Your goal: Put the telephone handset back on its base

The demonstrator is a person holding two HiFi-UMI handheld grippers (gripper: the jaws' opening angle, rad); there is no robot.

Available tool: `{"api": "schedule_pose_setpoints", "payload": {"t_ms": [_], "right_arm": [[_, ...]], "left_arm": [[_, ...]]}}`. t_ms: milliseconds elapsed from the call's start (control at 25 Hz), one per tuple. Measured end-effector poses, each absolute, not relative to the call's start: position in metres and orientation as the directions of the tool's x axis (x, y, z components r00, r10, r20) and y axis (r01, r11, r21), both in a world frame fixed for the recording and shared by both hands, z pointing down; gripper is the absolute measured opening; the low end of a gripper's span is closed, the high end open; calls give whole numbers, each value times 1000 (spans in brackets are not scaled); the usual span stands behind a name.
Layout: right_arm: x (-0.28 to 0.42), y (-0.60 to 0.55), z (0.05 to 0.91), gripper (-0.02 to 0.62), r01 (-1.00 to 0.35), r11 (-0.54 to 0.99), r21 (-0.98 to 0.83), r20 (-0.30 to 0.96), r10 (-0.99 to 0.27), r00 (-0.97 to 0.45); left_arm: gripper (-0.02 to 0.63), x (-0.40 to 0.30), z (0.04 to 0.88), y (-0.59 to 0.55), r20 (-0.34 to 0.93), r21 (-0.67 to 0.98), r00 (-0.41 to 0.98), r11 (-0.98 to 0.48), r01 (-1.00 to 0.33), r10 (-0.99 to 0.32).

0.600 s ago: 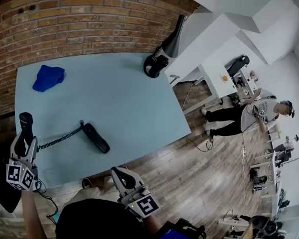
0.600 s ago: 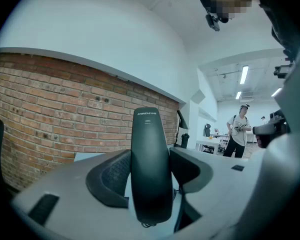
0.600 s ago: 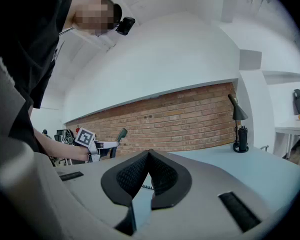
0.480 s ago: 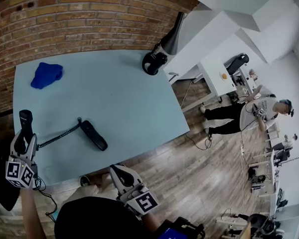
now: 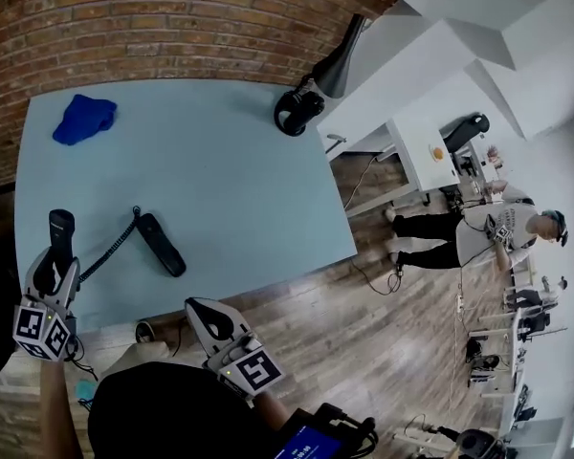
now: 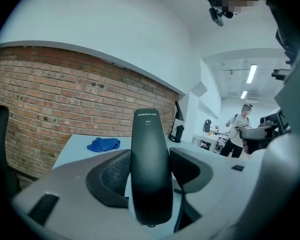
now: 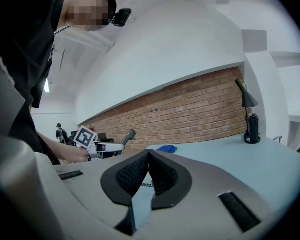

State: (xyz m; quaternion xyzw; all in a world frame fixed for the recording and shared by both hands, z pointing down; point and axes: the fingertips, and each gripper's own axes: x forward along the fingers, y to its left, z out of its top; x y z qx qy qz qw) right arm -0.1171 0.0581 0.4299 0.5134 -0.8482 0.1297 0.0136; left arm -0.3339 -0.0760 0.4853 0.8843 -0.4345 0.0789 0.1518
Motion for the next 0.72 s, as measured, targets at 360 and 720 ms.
{"api": "schedule_pose_setpoints", "payload": {"t_ms": [360, 720], "right_arm": [[-48, 46, 439, 18, -809, 536, -243, 151, -803, -577], [34, 37, 466, 18, -759, 577, -302, 173, -750, -638]], "left_arm": [[267, -272, 507, -38, 355, 250, 524, -462, -851, -774], [267, -221, 522, -8, 433, 263, 414, -327, -908, -801]]}}
